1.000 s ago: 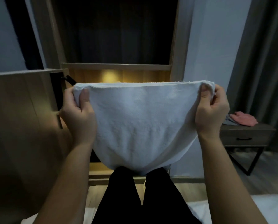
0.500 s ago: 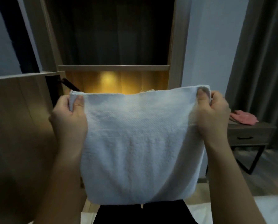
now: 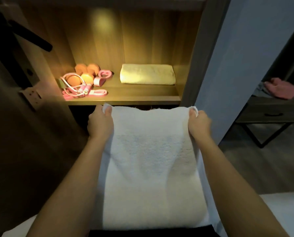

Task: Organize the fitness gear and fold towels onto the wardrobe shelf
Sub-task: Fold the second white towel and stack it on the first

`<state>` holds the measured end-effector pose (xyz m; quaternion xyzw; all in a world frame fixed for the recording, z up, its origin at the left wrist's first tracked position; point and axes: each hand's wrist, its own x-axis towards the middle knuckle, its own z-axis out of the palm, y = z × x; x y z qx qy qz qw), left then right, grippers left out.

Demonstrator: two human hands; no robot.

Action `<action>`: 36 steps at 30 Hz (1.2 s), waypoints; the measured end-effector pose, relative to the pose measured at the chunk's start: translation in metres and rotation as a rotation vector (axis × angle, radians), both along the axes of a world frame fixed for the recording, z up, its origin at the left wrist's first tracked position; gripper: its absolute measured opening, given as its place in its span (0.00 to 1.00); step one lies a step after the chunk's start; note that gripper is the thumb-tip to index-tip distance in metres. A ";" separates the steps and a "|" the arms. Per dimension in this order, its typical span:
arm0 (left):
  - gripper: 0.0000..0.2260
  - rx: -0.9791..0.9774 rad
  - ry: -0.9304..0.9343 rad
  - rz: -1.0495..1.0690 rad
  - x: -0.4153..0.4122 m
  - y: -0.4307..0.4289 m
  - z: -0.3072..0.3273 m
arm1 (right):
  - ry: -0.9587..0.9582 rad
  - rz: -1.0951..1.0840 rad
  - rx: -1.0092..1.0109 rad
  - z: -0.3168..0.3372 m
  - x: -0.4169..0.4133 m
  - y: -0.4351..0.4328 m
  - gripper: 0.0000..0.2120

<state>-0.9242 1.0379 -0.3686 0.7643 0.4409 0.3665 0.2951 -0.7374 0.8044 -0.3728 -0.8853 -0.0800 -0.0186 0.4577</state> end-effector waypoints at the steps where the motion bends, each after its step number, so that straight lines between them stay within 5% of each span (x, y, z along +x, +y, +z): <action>1: 0.13 -0.037 0.053 0.005 0.011 0.006 -0.013 | 0.038 0.004 -0.040 -0.015 0.009 0.008 0.22; 11: 0.19 -0.516 0.733 0.086 0.049 0.034 -0.155 | 0.568 0.083 -0.494 -0.159 0.035 0.057 0.24; 15: 0.23 -0.680 0.705 0.056 0.043 0.032 -0.177 | 0.735 0.008 -0.404 -0.181 0.034 0.055 0.25; 24: 0.19 -0.674 0.750 0.062 0.001 0.006 -0.167 | 0.854 0.003 -0.402 -0.165 0.005 0.020 0.21; 26: 0.19 -0.614 0.706 0.066 -0.012 -0.004 -0.163 | 0.799 -0.023 -0.343 -0.162 -0.011 0.007 0.21; 29: 0.15 -0.512 0.401 0.045 -0.019 -0.007 -0.150 | 0.519 -0.031 -0.140 -0.152 -0.019 -0.001 0.20; 31: 0.13 -0.618 0.235 -0.035 -0.016 0.001 -0.141 | 0.404 -0.004 -0.031 -0.145 -0.014 -0.003 0.17; 36: 0.16 -0.915 0.554 -0.279 -0.014 0.038 -0.129 | 0.843 0.102 -0.180 -0.143 0.005 -0.012 0.16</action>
